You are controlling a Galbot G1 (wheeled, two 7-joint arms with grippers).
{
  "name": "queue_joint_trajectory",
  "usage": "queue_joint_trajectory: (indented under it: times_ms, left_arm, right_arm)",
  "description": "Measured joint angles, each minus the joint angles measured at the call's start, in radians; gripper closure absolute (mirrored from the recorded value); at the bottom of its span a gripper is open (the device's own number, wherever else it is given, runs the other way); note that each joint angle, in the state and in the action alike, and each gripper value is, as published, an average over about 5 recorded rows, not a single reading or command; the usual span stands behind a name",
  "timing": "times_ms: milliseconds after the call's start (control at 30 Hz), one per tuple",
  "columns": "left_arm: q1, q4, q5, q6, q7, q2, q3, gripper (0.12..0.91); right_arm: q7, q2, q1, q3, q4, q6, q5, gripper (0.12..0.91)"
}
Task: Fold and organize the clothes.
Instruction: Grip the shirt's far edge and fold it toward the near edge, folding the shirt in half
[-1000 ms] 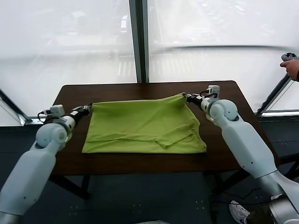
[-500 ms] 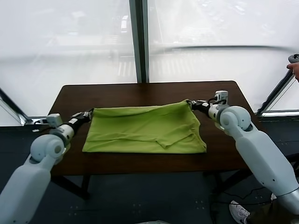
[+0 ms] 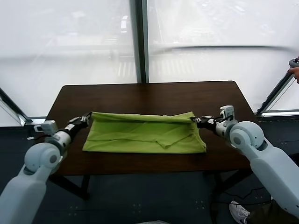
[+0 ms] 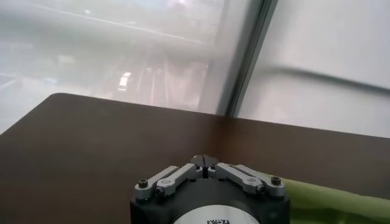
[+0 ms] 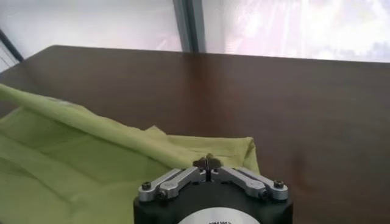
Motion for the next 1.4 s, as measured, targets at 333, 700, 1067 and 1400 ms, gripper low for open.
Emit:
queue_joint_trajectory:
  times_ms: [333,700,1067,1400]
  left_arm:
    - [0.135,-0.054,0.036,-0.013,0.006,-0.029,-0.054,0.869]
    - [0.245,-0.084,0.061,-0.022,0.007,-0.059,-0.085,0.863]
    - [0.286,-0.113,0.06,-0.002,-0.063,-0.078,-0.087,0.783]
    - [0.301,-0.169,0.042,0.034,-0.109,-0.073,-0.113,0.209]
  right_arm:
    - [-0.005,-0.02,-0.007,-0.005,0.0,0.003,0.0,0.885]
    - [-0.006,-0.025,0.001,-0.018,-0.006,0.004,0.001,0.885]
    - [-0.007,-0.048,-0.016,0.005,0.026,-0.003,0.029,0.663]
    - [0.012,-0.034,-0.006,0.059,0.024,0.03,0.025,0.144]
